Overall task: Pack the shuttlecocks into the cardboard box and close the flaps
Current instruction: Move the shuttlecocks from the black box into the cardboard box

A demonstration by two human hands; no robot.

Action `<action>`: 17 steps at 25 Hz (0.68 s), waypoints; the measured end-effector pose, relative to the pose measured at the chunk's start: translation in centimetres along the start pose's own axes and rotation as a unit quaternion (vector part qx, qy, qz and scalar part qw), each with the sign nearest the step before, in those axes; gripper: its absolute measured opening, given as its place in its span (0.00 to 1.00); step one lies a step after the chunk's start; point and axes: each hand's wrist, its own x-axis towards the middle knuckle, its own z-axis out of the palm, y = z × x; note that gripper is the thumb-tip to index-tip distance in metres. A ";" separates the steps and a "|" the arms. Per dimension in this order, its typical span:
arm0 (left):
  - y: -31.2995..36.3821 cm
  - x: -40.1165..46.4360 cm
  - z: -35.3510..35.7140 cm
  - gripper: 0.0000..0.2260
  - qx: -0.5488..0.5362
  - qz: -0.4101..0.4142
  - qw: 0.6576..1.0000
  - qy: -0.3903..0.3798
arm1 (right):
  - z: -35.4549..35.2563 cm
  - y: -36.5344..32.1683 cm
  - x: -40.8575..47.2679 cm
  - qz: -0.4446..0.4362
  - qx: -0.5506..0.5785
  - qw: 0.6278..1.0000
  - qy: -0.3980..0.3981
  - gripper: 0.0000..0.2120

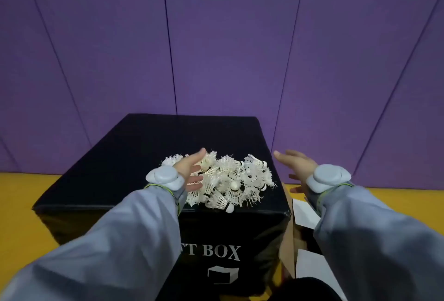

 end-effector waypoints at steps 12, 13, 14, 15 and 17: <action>-6.2 -0.3 -1.3 0.42 0.351 0.072 0.930 0.084 | 5.5 4.5 -0.9 0.007 -0.094 0.990 -0.101 0.28; -6.4 -0.2 -1.1 0.42 0.389 0.067 0.916 0.074 | 5.9 4.6 -0.6 0.010 -0.100 0.990 -0.103 0.29; -6.6 0.0 -0.9 0.42 0.427 0.066 0.899 0.072 | 6.3 4.7 -0.4 0.013 -0.103 0.989 -0.102 0.29; -6.7 0.3 -0.6 0.41 0.454 0.068 0.885 0.077 | 6.7 4.8 -0.1 0.014 -0.103 0.989 -0.101 0.30; -6.7 1.0 -0.2 0.40 0.473 0.073 0.874 0.085 | 7.4 5.0 0.7 0.023 -0.108 0.988 -0.107 0.31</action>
